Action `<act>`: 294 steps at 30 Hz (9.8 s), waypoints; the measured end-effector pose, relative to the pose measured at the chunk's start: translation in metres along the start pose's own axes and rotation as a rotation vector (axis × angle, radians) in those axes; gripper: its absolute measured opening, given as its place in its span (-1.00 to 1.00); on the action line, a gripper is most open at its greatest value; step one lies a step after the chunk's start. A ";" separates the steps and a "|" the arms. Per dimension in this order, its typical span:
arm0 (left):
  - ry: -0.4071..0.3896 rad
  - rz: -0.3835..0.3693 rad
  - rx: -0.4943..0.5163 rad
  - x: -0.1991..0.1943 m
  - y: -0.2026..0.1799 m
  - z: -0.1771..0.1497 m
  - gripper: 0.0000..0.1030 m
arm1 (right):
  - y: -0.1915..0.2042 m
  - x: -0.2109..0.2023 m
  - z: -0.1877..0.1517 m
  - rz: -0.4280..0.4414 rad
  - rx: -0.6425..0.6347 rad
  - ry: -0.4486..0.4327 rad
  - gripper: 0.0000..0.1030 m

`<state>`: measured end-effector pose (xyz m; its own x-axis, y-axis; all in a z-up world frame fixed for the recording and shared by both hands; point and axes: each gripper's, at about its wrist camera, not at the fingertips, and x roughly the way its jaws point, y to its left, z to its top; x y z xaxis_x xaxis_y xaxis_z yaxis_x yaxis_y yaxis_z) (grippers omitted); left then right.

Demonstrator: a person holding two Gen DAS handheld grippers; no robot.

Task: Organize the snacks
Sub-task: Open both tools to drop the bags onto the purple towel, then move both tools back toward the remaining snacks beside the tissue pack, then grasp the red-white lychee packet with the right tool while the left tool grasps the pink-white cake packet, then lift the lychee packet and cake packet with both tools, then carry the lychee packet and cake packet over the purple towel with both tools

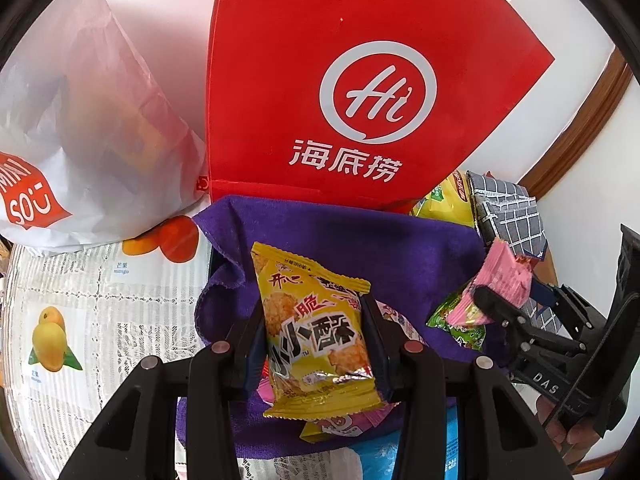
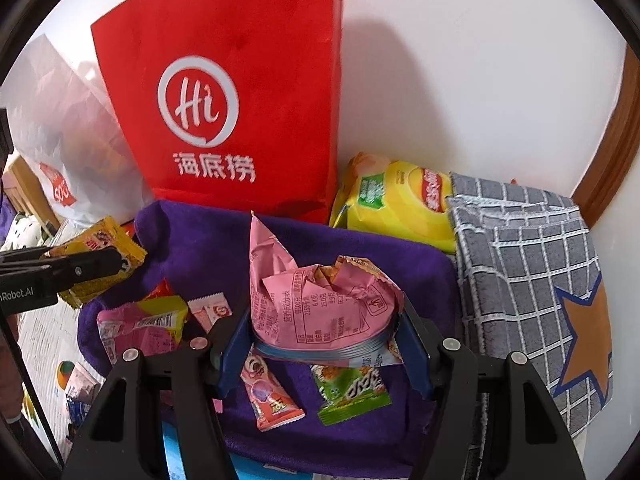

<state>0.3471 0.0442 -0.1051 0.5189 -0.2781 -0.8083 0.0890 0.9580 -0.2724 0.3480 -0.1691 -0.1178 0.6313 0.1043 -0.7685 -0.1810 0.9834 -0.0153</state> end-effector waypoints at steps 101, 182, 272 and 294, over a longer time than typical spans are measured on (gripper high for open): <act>-0.133 -0.035 0.181 -0.110 -0.051 -0.061 0.49 | 0.018 -0.162 -0.060 -0.137 0.121 -0.116 0.74; -0.083 0.069 -0.022 -0.137 0.054 -0.197 0.47 | 0.110 -0.114 -0.193 0.339 0.102 0.076 -0.40; -0.126 0.079 0.074 -0.164 -0.029 -0.219 -0.30 | 0.056 -0.208 -0.246 0.041 0.069 -0.090 0.10; -0.182 -0.010 0.112 -0.196 -0.075 -0.198 -0.30 | 0.033 -0.266 -0.221 0.041 0.111 -0.211 0.11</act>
<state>0.0703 0.0127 -0.0295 0.6613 -0.2807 -0.6956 0.1835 0.9597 -0.2127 0.0072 -0.1977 -0.0557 0.7708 0.1616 -0.6163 -0.1328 0.9868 0.0926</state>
